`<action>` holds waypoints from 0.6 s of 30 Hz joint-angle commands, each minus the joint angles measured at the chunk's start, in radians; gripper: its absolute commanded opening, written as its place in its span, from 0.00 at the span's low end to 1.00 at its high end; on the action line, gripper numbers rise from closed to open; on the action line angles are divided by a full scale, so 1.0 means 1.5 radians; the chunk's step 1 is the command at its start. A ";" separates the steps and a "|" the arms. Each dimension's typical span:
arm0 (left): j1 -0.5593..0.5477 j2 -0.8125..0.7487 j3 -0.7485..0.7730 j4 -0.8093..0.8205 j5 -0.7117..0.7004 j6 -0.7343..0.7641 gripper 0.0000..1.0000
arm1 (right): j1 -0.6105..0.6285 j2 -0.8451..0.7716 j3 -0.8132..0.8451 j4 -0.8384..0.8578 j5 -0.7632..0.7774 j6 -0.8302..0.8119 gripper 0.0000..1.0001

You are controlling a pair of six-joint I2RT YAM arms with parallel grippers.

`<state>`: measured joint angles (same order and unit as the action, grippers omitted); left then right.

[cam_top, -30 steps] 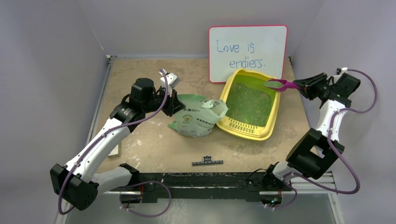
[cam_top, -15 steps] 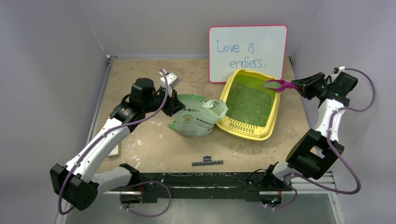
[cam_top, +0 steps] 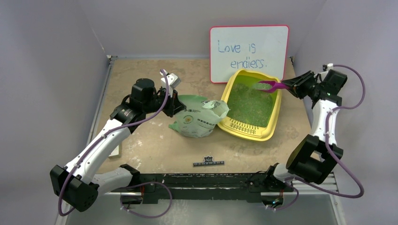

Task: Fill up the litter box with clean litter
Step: Pour the cat litter into the litter box.

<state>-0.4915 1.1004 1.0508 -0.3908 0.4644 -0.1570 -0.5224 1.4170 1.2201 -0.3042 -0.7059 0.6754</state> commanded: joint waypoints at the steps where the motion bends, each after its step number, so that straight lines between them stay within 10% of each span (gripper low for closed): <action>1: 0.000 -0.030 0.018 0.059 0.003 -0.008 0.00 | 0.004 -0.071 -0.033 -0.019 -0.023 -0.030 0.00; 18: -0.001 -0.033 0.010 0.059 0.010 -0.018 0.00 | 0.003 -0.284 -0.220 -0.196 -0.040 -0.120 0.00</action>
<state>-0.4915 1.0992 1.0489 -0.3908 0.4648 -0.1650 -0.5217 1.0454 0.9043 -0.5339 -0.7589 0.5415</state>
